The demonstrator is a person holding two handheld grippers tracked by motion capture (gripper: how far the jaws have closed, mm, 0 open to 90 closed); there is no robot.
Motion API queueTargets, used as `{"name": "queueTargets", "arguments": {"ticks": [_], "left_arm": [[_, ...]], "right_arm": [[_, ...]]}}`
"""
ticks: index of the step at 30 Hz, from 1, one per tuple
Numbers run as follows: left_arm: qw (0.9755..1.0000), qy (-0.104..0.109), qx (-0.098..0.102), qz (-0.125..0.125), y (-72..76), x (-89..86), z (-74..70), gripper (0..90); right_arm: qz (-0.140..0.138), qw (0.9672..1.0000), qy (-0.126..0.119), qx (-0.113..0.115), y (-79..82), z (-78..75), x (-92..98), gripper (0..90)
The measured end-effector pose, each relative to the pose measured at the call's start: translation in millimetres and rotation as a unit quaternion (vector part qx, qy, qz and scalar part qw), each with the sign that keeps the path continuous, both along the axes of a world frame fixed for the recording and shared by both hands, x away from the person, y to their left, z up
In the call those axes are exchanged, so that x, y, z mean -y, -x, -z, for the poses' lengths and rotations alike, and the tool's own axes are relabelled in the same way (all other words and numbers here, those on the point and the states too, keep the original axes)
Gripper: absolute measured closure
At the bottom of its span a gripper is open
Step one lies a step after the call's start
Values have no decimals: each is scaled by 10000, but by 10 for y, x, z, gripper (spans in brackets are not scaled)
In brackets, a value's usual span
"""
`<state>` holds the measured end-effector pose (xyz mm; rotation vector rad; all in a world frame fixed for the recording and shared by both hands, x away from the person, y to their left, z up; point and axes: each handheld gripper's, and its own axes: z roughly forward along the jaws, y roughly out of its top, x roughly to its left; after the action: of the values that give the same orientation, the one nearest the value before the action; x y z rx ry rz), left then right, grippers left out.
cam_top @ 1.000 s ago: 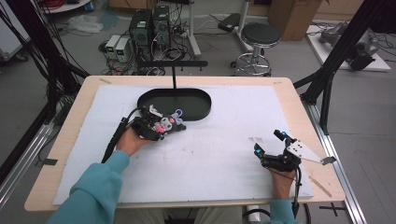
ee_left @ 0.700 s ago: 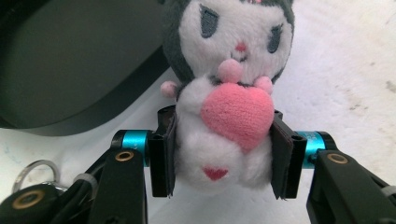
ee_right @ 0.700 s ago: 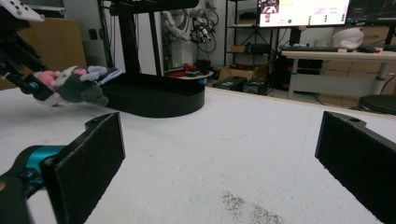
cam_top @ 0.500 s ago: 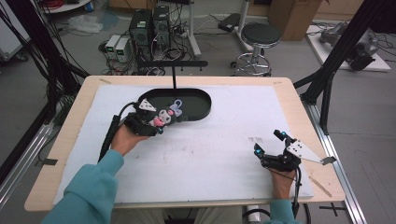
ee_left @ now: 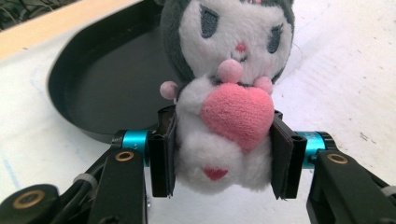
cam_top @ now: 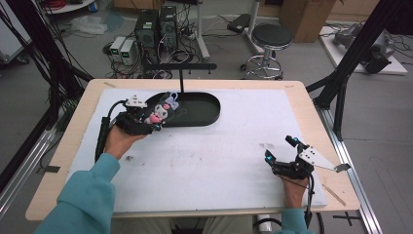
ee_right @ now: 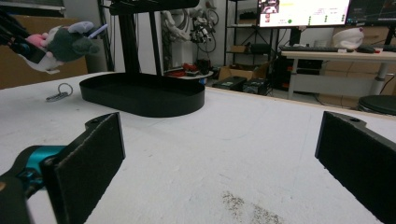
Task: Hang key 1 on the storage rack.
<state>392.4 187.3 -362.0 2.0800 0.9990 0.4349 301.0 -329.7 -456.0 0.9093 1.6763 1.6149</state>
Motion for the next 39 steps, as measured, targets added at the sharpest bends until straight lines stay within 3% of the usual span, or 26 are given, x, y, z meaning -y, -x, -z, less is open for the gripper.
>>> {"name": "queueTargets", "arguments": {"ticks": [8,18,31,39], "left_arm": [[9995,79,280,-158,-9,-106,-207,517],[9980,242,445,-385,-16,-319,-439,517],[9962,204,571,-624,-68,-465,-582,517],[9957,135,515,-754,-150,-507,-531,517]], "right_arm": [[-5,10000,3,10,-1,0,0,7],[-4,10000,-2,3,0,0,0,7],[-5,10000,-3,-1,0,0,-1,7],[-10,10000,3,8,-1,0,0,7]]}}
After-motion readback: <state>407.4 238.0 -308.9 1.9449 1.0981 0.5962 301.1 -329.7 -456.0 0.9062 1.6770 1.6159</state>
